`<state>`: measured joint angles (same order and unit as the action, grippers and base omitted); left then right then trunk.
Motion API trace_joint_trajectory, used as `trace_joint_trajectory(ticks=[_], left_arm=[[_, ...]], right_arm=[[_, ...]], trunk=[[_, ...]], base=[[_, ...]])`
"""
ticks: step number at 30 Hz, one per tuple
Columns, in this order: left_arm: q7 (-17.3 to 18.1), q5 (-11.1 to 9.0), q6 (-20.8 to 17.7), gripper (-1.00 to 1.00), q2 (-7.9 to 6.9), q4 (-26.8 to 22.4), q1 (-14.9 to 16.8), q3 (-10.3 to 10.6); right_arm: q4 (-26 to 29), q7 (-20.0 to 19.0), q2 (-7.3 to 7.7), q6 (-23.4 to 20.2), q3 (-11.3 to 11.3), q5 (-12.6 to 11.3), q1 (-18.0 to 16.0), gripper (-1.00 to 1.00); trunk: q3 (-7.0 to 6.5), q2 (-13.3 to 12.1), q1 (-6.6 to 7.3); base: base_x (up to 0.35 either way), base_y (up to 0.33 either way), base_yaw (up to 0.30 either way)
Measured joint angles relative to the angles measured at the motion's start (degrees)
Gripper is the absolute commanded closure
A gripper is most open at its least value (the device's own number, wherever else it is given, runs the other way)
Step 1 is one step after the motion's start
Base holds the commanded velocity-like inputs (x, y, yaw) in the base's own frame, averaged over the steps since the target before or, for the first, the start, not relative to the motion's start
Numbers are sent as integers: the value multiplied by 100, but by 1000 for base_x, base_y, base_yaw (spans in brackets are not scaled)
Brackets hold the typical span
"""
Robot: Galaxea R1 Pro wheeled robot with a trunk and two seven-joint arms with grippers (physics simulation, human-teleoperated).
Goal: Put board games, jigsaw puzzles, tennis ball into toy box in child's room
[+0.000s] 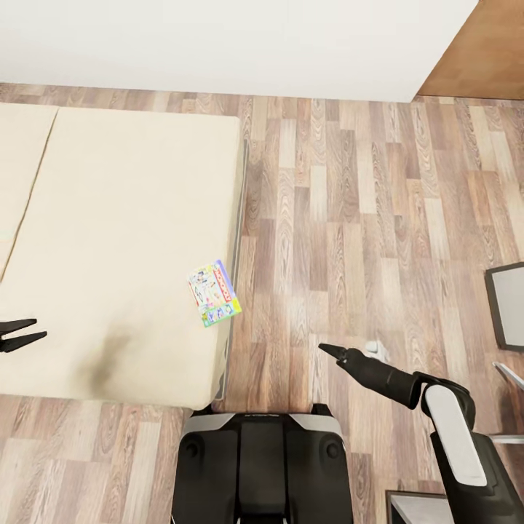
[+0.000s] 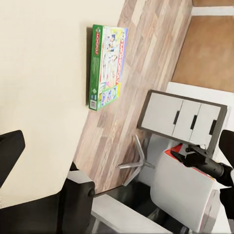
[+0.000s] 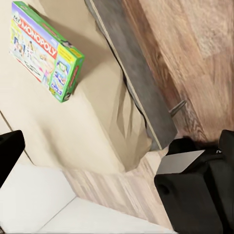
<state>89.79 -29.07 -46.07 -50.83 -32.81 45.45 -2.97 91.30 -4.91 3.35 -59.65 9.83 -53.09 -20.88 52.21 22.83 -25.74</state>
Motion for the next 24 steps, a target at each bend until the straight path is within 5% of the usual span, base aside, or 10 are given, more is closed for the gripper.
trace_joint_trajectory(ticks=[8, 24], left_arm=[[0, -20, 310, -100, 124, 2, -354, 36], [0, -73, 336, -100, 217, 277, -432, 17]], right_arm=[[0, -25, -5, 29, 7, 1, 653, -100], [-3, -342, -9, 219, 134, 3, 780, -100]], trunk=[[-75, 0, 0], [-225, 0, 0]], base=[[0, 0, 0], [0, 0, 0]])
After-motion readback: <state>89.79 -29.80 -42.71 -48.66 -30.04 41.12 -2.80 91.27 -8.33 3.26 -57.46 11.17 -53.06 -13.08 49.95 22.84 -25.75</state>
